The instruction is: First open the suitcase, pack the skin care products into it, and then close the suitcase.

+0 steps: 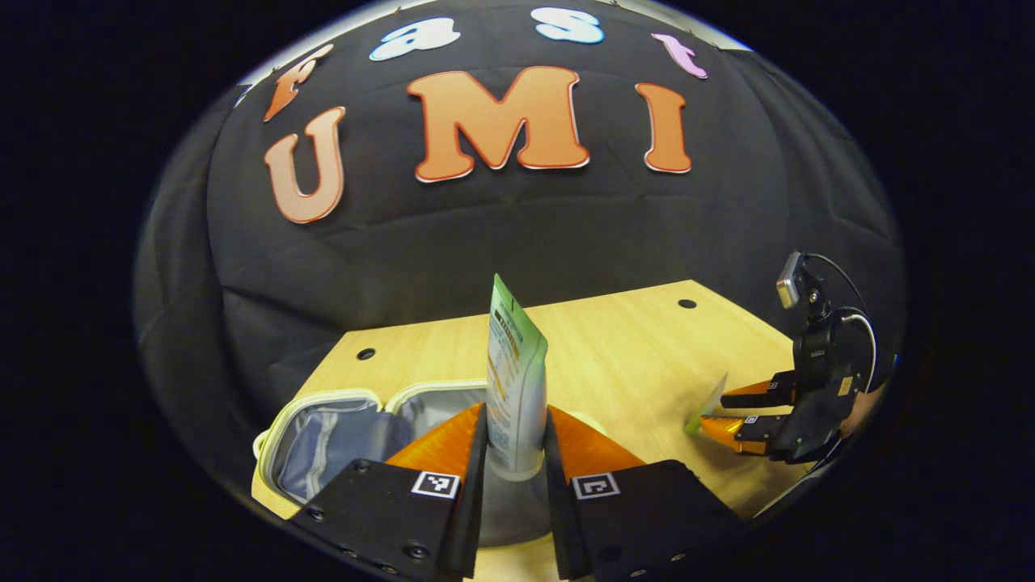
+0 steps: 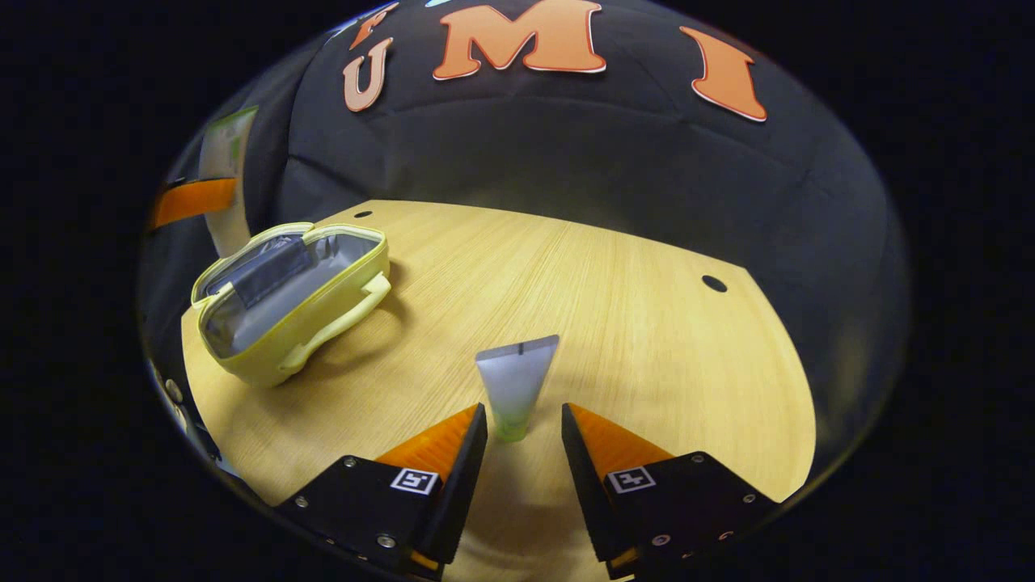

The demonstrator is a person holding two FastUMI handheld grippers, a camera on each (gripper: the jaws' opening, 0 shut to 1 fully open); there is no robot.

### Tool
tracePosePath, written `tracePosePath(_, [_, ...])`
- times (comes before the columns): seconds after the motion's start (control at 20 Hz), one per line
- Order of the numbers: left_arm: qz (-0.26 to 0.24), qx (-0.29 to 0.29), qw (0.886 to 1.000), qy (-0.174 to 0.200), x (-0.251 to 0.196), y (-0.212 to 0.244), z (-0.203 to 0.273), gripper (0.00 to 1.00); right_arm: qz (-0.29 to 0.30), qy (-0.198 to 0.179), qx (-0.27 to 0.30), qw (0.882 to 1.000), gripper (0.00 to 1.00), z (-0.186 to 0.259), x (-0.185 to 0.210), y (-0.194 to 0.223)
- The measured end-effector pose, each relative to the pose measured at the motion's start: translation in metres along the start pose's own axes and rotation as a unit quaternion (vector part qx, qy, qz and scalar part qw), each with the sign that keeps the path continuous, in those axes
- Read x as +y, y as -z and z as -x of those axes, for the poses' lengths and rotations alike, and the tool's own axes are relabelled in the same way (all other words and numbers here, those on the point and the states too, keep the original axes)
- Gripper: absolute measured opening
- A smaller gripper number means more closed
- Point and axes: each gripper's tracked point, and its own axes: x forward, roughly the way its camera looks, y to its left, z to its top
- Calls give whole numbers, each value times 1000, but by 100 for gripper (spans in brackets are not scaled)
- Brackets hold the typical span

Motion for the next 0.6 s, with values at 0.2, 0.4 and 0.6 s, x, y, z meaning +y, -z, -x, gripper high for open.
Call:
tracePosePath(0.2, [5, 20, 1000, -22, 31, 20, 8, 36, -13, -10, 8, 1000, 41, -10, 6, -2])
tracePosePath(0.4, [6, 27, 999, -26, 52, 26, 10, 36, -16, -23, 12, 1000, 35, -2, 13, -10])
tracePosePath(0.6, [12, 37, 999, -16, 66, 35, 1, 36, -21, -35, -10, 999, 35, 16, 30, -37])
